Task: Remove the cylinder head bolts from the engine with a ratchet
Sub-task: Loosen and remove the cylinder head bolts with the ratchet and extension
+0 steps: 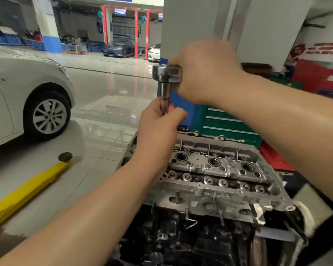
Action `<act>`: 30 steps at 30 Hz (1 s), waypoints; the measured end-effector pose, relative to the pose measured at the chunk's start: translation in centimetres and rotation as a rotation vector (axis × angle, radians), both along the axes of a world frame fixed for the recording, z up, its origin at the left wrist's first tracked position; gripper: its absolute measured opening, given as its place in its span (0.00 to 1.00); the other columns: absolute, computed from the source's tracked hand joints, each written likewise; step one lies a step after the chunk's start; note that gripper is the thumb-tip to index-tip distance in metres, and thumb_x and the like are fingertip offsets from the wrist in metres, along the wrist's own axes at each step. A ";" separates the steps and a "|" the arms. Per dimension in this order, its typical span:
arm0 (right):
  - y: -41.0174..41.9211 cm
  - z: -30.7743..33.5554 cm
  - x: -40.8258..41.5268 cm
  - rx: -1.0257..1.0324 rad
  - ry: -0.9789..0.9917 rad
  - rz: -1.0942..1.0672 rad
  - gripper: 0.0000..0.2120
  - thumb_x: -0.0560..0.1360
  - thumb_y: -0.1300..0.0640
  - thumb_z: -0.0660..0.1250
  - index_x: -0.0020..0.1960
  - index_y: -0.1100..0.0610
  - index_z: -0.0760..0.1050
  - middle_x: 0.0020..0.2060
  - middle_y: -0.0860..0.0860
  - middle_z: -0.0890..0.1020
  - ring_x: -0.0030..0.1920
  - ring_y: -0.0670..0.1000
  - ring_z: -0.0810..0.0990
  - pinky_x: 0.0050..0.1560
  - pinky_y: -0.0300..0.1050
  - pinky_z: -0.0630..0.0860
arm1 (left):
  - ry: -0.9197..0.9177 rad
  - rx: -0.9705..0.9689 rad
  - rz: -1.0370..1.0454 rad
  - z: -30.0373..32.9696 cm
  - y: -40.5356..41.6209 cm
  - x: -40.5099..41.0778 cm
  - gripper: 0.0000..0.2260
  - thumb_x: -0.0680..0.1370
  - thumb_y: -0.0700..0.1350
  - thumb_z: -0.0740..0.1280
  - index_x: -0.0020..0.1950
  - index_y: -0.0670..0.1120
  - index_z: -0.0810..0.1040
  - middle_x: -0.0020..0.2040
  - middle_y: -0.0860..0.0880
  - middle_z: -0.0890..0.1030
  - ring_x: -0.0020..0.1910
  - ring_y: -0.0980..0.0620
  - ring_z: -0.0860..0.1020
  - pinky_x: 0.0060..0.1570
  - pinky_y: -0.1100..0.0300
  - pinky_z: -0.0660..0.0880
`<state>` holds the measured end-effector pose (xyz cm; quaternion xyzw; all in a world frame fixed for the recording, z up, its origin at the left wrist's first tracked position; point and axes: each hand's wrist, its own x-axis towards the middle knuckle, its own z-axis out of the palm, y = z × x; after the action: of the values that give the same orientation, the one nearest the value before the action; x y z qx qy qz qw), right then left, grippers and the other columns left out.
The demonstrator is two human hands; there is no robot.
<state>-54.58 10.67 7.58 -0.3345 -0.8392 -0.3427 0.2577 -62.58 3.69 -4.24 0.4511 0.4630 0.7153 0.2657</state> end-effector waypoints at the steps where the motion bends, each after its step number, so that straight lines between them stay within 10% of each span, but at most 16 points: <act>1: 0.8 0.1 -0.4 -0.122 -0.026 0.105 0.09 0.76 0.49 0.65 0.39 0.49 0.71 0.29 0.45 0.67 0.37 0.57 0.71 0.34 0.44 0.59 | -0.014 -0.008 -0.001 0.3 0.3 0.2 0.14 0.74 0.36 0.70 0.37 0.49 0.68 0.31 0.50 0.66 0.33 0.50 0.64 0.37 0.52 0.64; 5: 2.7 -0.1 -1.3 -0.514 0.001 0.377 0.09 0.80 0.51 0.71 0.47 0.56 0.80 0.39 0.47 0.78 0.43 0.51 0.76 0.44 0.41 0.72 | 0.023 -0.040 -0.145 1.0 0.7 -0.8 0.12 0.73 0.34 0.70 0.38 0.45 0.69 0.29 0.50 0.65 0.29 0.50 0.63 0.35 0.52 0.63; 12: -2.0 0.4 5.3 -0.006 -0.131 -0.066 0.17 0.74 0.40 0.59 0.32 0.49 0.64 0.25 0.47 0.67 0.25 0.49 0.63 0.28 0.40 0.58 | 0.098 -0.016 -0.263 0.0 0.8 -2.6 0.16 0.77 0.52 0.75 0.35 0.46 0.75 0.30 0.48 0.74 0.28 0.52 0.72 0.32 0.61 0.71; 22: 3.0 1.5 -3.3 -0.342 -0.263 0.232 0.15 0.81 0.50 0.67 0.39 0.56 0.73 0.32 0.50 0.73 0.35 0.53 0.69 0.39 0.47 0.68 | -0.054 -0.121 -0.329 1.0 1.3 -2.3 0.21 0.78 0.40 0.71 0.28 0.52 0.69 0.24 0.51 0.64 0.23 0.51 0.61 0.29 0.58 0.62; 26: 1.4 1.7 1.5 -0.190 -0.211 0.016 0.13 0.75 0.48 0.65 0.35 0.52 0.70 0.29 0.48 0.71 0.29 0.49 0.68 0.30 0.43 0.62 | 0.029 -0.056 -0.350 0.8 0.5 -4.6 0.12 0.76 0.50 0.78 0.36 0.48 0.81 0.33 0.45 0.79 0.30 0.48 0.78 0.34 0.57 0.79; 30: -0.1 1.2 4.4 -0.128 -0.161 -0.059 0.17 0.74 0.42 0.63 0.31 0.50 0.66 0.26 0.47 0.69 0.28 0.50 0.67 0.30 0.42 0.61 | -0.016 -0.034 -0.219 0.3 0.7 -2.2 0.14 0.82 0.47 0.70 0.37 0.49 0.73 0.29 0.52 0.70 0.27 0.54 0.67 0.30 0.59 0.67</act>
<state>-50.21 10.59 8.83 -0.3461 -0.8672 -0.3215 0.1574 -64.74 4.40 -3.89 0.4888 0.4206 0.6776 0.3535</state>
